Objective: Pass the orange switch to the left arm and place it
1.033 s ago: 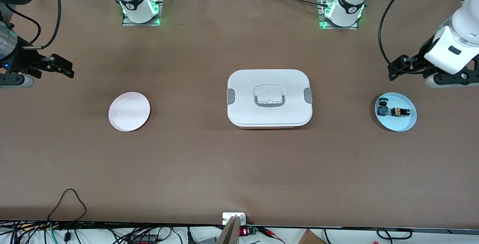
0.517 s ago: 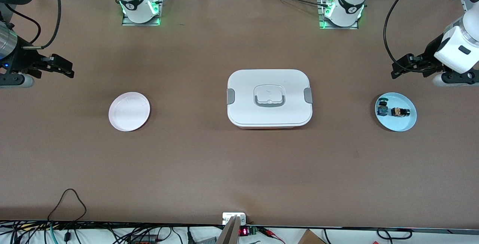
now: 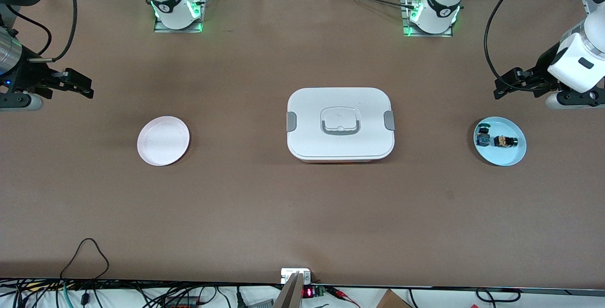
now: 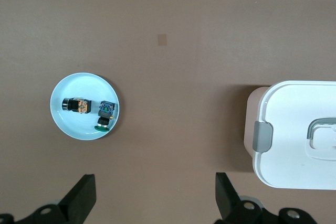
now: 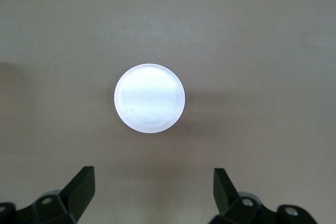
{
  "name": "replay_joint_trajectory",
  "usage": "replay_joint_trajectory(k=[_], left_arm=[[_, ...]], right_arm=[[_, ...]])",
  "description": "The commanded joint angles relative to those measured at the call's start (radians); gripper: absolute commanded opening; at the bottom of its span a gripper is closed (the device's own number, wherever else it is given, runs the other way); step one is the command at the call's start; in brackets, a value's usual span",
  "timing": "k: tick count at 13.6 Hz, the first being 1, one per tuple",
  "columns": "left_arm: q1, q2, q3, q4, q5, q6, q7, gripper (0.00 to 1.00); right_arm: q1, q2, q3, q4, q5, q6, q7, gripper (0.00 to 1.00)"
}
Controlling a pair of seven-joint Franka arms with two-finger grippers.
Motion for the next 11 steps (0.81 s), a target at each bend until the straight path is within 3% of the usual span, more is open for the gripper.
replay_joint_trajectory(k=[1, 5, 11], left_arm=[[-0.02, -0.026, 0.016, -0.022, -0.015, -0.007, 0.026, 1.0], [-0.093, -0.03, 0.073, -0.024, 0.025, -0.006, 0.028, 1.0], [-0.092, -0.023, 0.076, -0.025, 0.029, -0.002, 0.1, 1.0]], right_arm=[[-0.007, -0.009, 0.004, 0.007, 0.012, -0.016, -0.017, 1.0], [-0.007, -0.009, 0.004, 0.007, 0.012, -0.016, -0.015, 1.0], [-0.007, -0.009, 0.004, 0.007, 0.012, -0.016, -0.015, 1.0]])
